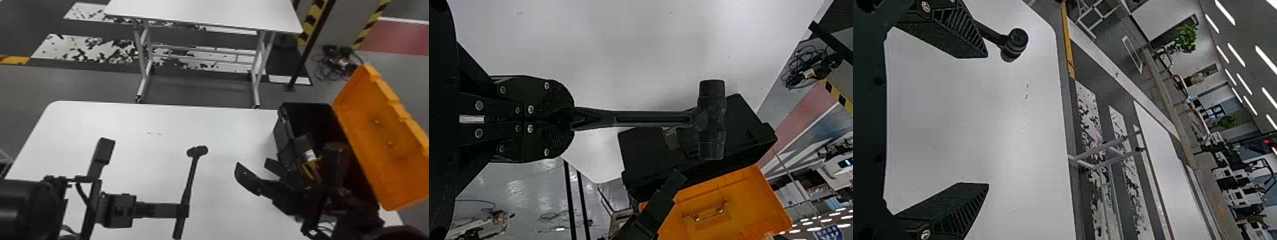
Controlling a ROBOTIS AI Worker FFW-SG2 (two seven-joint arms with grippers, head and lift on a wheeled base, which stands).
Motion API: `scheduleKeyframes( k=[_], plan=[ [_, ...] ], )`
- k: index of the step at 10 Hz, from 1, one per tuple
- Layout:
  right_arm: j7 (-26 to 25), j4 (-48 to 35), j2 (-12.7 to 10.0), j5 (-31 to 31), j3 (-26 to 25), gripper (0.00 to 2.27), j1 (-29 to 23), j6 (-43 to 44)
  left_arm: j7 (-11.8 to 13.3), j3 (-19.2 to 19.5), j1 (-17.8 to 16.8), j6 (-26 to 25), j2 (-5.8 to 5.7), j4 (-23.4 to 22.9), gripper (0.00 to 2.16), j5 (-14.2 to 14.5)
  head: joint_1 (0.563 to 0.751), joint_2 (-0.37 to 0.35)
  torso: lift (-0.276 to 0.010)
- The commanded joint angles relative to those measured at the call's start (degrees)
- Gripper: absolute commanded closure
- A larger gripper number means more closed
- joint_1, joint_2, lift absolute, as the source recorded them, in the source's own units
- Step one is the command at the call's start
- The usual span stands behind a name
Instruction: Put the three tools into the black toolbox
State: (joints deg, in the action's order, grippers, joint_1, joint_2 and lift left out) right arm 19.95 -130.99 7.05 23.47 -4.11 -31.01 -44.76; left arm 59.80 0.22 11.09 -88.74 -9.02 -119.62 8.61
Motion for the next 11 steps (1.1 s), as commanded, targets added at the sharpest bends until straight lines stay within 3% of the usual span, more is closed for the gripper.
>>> scheduleKeyframes(
  k=[1,4,5,6,11],
  plan=[
    [0.09,0.21,0.16,-0.26,-0.29,0.08,0.86,-1.44,1.55,0.93,2.18,-0.17,-0.03,-2.37,2.14,1.24,0.695,-0.109,-0.051],
    [0.61,0.21,0.95,-0.26,-1.43,0.08,1.74,-4.25,4.36,1.72,5.08,-0.70,-0.38,-6.94,2.14,1.41,0.695,-0.131,-0.051],
    [1.32,0.30,0.95,-0.70,-1.52,0.08,2.45,-6.01,5.15,2.77,5.69,-0.87,-0.47,-7.90,2.14,3.87,0.695,-0.141,-0.051],
    [1.58,0.48,1.04,-0.62,-1.52,0.08,2.62,-7.06,5.68,3.12,6.13,-1.29,-0.38,-9.05,2.14,4.23,0.695,-0.146,-0.051],
    [3.60,1.97,1.04,0.88,-0.11,0.08,4.12,-12.51,5.68,1.89,6.13,-1.29,-0.03,-9.75,2.14,3.87,0.695,-0.140,-0.051]
  ],
)
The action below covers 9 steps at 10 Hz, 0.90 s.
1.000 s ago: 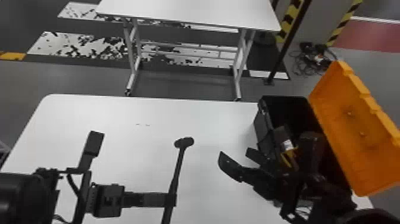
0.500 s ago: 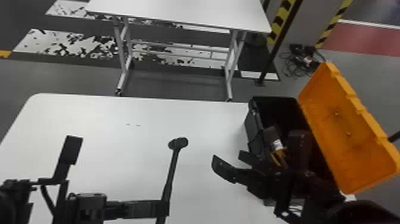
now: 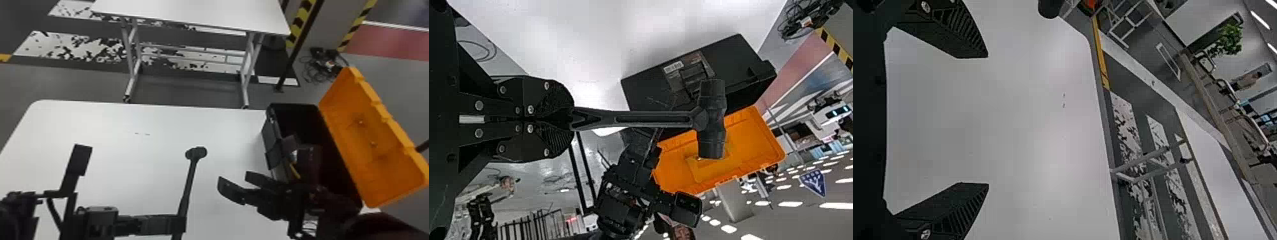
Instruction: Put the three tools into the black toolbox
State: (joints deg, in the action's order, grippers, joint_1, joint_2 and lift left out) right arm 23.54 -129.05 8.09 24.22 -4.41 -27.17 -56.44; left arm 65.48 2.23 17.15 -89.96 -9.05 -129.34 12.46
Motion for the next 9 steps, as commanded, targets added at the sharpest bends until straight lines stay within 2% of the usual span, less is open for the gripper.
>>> scheduleKeyframes(
  k=[1,2,4,7,9],
  plan=[
    [0.10,0.02,0.00,0.04,0.36,0.08,0.62,-1.00,0.00,0.06,0.34,-0.07,0.00,-0.30,2.14,-0.07,0.695,-0.133,-0.051],
    [0.10,0.02,0.00,-0.22,0.01,0.08,0.89,-1.18,0.09,0.32,0.52,-0.07,-0.09,-0.65,2.14,-0.07,0.695,-0.124,-0.051],
    [1.07,-0.50,0.09,1.10,-3.15,0.07,2.82,-8.91,0.27,0.41,0.78,-0.07,-0.35,-0.65,2.14,-0.42,0.695,-0.126,-0.051],
    [2.56,-1.56,1.58,10.94,-9.30,0.06,5.28,-20.51,0.27,0.32,1.31,-0.07,-0.27,-0.65,2.14,-0.69,0.695,-0.164,-0.051],
    [3.09,-1.73,1.49,16.13,-10.80,0.06,6.42,-25.78,0.27,-0.12,1.31,-0.07,-0.09,-0.74,2.14,-1.13,0.695,-0.165,-0.051]
  ],
)
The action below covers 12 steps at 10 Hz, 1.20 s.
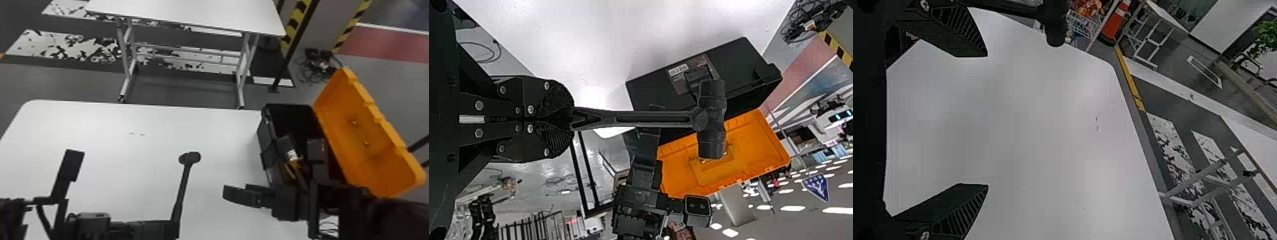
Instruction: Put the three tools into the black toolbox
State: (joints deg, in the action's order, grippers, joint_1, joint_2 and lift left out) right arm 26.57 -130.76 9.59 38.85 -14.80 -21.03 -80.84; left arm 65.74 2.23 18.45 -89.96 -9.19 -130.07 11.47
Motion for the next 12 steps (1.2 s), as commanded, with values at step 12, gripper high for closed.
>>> scheduleKeyframes(
  k=[12],
  plan=[
    [0.94,-1.52,-5.46,1.32,9.97,0.13,1.17,-1.56,-1.05,-3.81,2.12,-0.07,0.14,-2.47,2.14,-1.80,0.695,0.023,-0.051]
  ],
)
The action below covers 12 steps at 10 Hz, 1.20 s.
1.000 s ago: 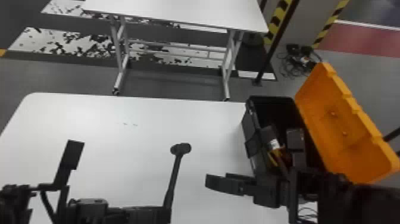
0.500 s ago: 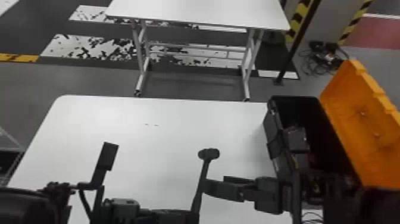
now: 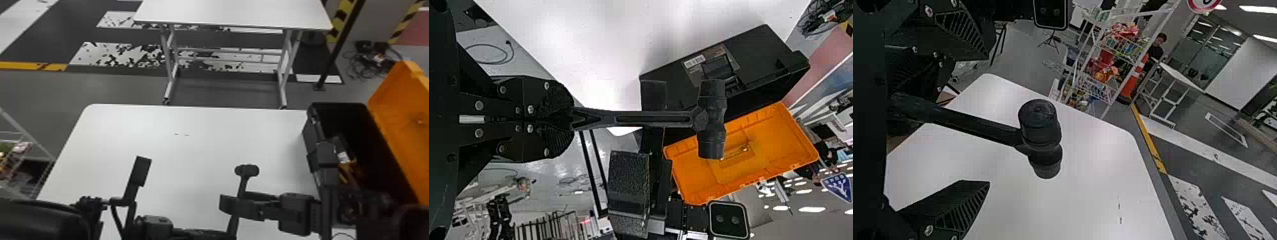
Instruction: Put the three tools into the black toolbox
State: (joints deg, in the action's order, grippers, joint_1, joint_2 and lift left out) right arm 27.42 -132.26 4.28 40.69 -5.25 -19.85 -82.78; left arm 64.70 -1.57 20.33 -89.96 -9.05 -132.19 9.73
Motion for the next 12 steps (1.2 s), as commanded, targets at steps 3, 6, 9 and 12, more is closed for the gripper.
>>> scheduleKeyframes(
  k=[3,6,9,12],
  plan=[
    [0.00,-0.89,-0.15,-3.77,2.18,2.25,-0.37,2.13,0.08,0.60,1.38,-0.07,-0.09,-2.02,2.14,0.02,0.695,0.047,-0.051],
    [0.09,-1.95,0.11,-4.56,1.91,2.25,-1.33,2.49,-0.01,1.04,1.99,-0.07,0.00,-2.64,2.14,0.02,0.695,0.047,-0.051],
    [0.17,-2.04,0.11,-4.65,1.47,2.25,-1.33,3.19,-0.19,1.22,1.99,-0.07,0.00,-2.55,2.14,0.02,0.695,0.039,-0.051],
    [-0.27,-2.65,0.46,-5.53,0.68,2.25,-1.60,3.19,-0.01,1.30,1.90,-0.07,0.00,-2.81,0.09,-0.59,0.695,0.033,-0.051]
  ],
)
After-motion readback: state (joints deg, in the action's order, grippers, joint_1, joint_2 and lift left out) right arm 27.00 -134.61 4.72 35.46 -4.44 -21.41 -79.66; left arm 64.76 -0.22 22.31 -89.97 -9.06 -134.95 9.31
